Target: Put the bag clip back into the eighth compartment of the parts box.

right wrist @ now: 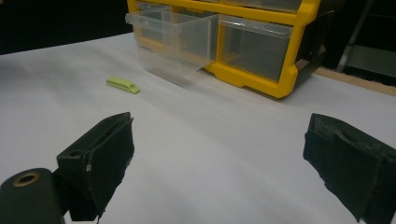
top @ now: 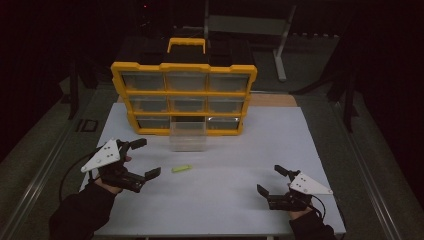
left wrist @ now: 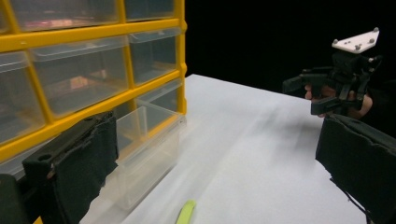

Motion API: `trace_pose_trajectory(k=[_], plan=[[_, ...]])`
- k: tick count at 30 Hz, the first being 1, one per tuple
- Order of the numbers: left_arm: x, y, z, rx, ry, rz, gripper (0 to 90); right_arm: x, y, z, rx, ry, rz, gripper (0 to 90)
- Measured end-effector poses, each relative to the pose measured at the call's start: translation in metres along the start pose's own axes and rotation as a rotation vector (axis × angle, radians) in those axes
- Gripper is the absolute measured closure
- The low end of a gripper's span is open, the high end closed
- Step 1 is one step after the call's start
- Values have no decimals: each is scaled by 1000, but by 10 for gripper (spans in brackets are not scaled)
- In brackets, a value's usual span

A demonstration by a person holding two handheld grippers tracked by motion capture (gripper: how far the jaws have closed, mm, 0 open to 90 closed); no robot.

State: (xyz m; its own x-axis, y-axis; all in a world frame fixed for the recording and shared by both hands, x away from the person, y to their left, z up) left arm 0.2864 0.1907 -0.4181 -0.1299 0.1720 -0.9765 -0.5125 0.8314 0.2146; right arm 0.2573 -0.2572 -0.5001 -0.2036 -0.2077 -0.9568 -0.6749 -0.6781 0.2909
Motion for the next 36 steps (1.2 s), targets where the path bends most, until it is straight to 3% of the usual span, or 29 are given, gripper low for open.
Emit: trace_pose_trajectory(k=[9,17,23,33,36], plan=[[7,-28,2,37,-26,46,3,1,-1,0,-8,0,1,85],[22,-46,10,40,-11,83,3,1,-1,0,-10,-2,-1,85],[38,-61,15,45,-17,162,3,1,-2,0,-10,-1,2,85],[54,-75,19,78,-16,230,23,1,-2,0,-12,-2,3,85],[60,-80,19,82,-30,274,36,2,-2,0,-14,-4,3,85]])
Point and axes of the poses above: each handheld gripper's, and its own axes: y roughly backward along the jaws, x roughly out of its underside, z roughly to its left, the point moved 3 cm from there along -y, roughly forward along the jaws, and after that the axes turned 1 degree about -x, right-handed, at the moved point
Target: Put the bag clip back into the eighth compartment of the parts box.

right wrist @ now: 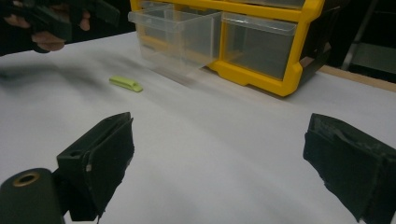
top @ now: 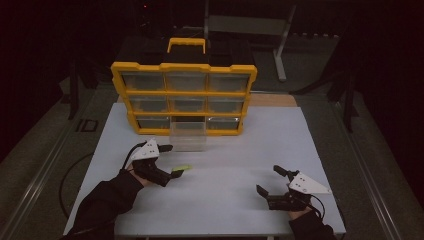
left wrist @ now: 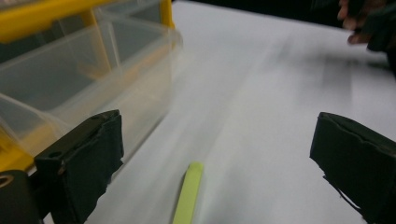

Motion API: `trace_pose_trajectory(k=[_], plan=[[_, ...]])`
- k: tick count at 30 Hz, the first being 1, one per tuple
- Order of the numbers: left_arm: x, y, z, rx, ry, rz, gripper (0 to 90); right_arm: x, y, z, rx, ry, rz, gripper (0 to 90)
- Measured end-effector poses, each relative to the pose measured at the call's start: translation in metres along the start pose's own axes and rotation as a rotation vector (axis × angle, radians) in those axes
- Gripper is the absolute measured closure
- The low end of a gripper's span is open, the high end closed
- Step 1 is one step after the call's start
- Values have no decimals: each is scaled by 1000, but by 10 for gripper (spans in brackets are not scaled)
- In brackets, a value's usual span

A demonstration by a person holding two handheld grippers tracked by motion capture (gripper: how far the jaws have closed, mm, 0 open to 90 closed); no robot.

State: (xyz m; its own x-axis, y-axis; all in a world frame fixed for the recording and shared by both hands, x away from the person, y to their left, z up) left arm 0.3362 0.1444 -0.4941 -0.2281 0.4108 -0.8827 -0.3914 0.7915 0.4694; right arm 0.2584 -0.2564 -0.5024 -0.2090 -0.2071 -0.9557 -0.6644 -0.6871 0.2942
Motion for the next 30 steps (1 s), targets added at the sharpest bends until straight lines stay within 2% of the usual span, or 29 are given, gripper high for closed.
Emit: trace_pose_trajectory(k=[8,10,11,13,15,19,20,22,23,24,28,30], plan=[[13,-13,4,21,-13,128,58,0,0,0,-2,-1,0,85],[14,-14,4,25,-16,138,89,0,0,0,-1,-2,0,85],[16,-16,5,30,-24,170,112,0,0,0,-1,-4,0,85],[17,-17,5,31,-26,184,155,0,0,0,2,-6,-1,85],[20,-20,6,35,-32,223,181,0,0,-1,1,-7,-2,85],[21,-23,8,30,-19,250,259,0,1,-1,3,-8,-2,85],[20,-23,7,11,-29,258,259,0,1,-1,3,-9,-2,85],[20,-23,7,14,-42,262,324,0,0,-1,3,-9,-1,85],[19,-24,5,16,-58,267,324,0,0,-1,2,-9,0,85],[19,-25,6,3,-64,279,352,0,0,-1,2,-9,0,85],[19,-30,7,5,-50,312,354,1,0,-1,0,-10,0,85],[19,-31,7,9,-44,317,394,1,0,0,-2,-9,0,85]])
Point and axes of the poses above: each handheld gripper's, and its own axes: y roughly backward along the jaws, x roughly out of its underside, z roughly to its left, the point moved 3 cm from there along -y, roughly forward along the jaws, and after that the axes turned 1 degree about -x, right-handed, at the moved point
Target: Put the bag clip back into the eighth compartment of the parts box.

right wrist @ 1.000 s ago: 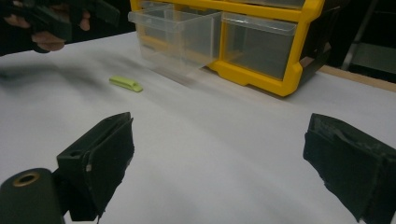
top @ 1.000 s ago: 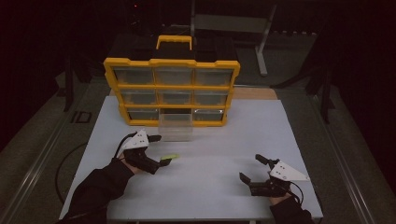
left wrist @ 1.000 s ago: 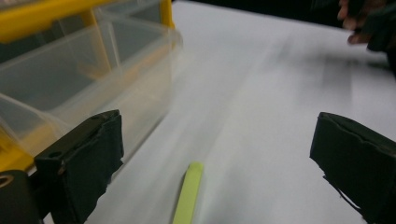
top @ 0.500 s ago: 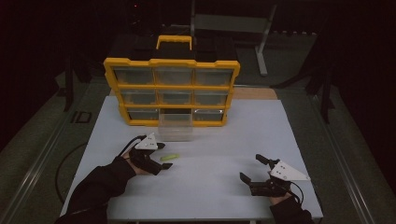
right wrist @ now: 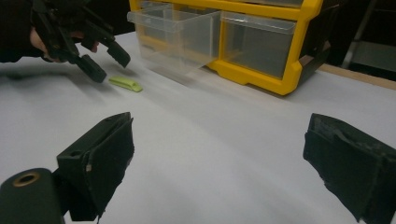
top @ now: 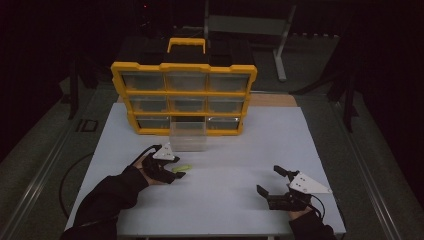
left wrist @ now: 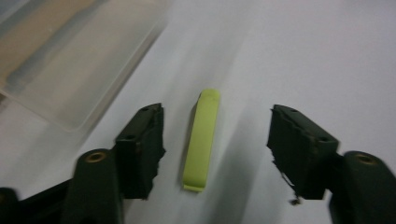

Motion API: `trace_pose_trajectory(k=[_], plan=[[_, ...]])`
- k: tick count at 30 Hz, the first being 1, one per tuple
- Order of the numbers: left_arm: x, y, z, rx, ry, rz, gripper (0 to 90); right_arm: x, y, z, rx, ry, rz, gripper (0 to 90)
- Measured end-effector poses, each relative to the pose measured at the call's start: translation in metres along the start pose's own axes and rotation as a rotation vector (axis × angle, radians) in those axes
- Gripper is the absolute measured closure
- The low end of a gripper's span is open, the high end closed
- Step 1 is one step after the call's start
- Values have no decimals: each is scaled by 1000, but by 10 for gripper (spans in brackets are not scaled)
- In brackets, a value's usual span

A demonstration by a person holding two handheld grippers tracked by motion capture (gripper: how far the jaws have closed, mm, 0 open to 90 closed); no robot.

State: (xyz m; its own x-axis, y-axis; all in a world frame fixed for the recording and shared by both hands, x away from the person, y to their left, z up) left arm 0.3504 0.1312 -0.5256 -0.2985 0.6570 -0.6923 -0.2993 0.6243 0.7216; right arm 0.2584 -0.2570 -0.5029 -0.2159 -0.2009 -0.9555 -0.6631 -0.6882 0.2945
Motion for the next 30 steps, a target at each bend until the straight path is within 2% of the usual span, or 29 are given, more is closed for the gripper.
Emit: trace_pose_trajectory(k=[3,6,9,12,14,19,24,25,30], plan=[[1,-5,3,7,7,45,457,0,0,0,-1,1,-1,85],[3,-8,6,-3,17,65,502,0,0,0,-2,0,0,85],[3,-9,7,-7,29,69,549,0,0,0,-2,0,2,85],[2,-10,8,8,39,58,594,1,0,0,-4,2,3,85],[2,-11,8,16,36,71,623,1,0,0,-3,-1,3,85],[1,-14,9,24,43,87,643,1,0,-1,-4,-1,1,85],[0,-15,9,14,27,100,679,1,0,-1,-3,-1,1,85],[-1,-15,8,13,6,112,699,1,0,-1,-4,0,1,85],[-2,-15,4,14,-14,117,775,1,0,-1,-4,0,1,85]])
Point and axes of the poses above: each handheld gripper's, and its own axes: y roughly backward along the jaws, x roughly out of its underside, z roughly to its left, the point moved 3 cm from there along -y, roughly forward along the jaws, and after that the axes turned 1 degree about -x, right-handed, at the moved point
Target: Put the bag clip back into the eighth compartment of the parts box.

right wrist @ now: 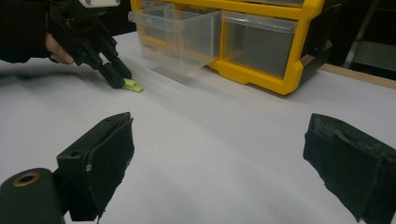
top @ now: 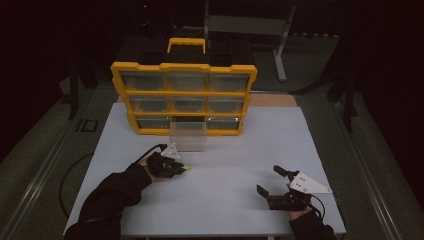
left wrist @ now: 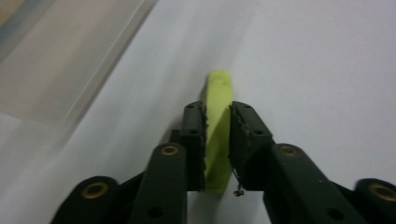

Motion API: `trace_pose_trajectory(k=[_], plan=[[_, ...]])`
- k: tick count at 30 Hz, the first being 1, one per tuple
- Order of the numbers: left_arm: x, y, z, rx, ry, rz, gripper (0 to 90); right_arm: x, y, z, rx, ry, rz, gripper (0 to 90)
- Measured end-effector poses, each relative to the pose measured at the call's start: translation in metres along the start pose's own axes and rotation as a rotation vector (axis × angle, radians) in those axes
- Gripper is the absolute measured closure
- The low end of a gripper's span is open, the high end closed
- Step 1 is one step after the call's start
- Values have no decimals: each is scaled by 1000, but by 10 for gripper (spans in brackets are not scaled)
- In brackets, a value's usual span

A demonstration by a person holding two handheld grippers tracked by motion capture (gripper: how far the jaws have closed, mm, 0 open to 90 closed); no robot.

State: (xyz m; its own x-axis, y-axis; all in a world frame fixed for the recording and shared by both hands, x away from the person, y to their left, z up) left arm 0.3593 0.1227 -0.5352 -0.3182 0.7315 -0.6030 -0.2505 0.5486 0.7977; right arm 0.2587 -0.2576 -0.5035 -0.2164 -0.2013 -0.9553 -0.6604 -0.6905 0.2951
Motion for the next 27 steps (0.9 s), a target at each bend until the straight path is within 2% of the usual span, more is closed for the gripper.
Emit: trace_pose_trajectory(k=[6,10,12,13,16,19,23,27], plan=[[0,0,0,1,13,-4,786,0,0,0,-1,1,0,85],[-2,1,-2,-5,-11,5,788,0,0,0,1,0,-5,85],[-4,2,-5,8,-5,8,789,0,0,-1,-1,0,-4,85],[-5,3,-6,7,-19,13,789,0,0,-1,-1,-2,-4,85],[-7,5,-7,22,-25,22,789,0,0,-1,-1,-3,-5,85],[-11,11,-8,24,-37,26,789,-1,1,0,-2,-1,-8,85],[-13,19,-7,28,-17,17,789,-1,1,0,-4,1,-10,85],[-16,27,-8,29,-22,19,789,-2,2,0,-2,1,-12,85]])
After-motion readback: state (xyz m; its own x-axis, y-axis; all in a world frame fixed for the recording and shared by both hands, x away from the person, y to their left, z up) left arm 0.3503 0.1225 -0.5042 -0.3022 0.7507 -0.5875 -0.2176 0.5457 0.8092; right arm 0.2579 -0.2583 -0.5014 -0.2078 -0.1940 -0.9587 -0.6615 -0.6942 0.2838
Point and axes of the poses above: each handheld gripper's, and its own axes: y roughly backward along the jaws, x roughly out of its underside, z roughly to its left, the point moved 3 cm from there along -y, roughly forward along the jaws, and after that the axes turned 1 degree about -x, right-handed, at the moved point
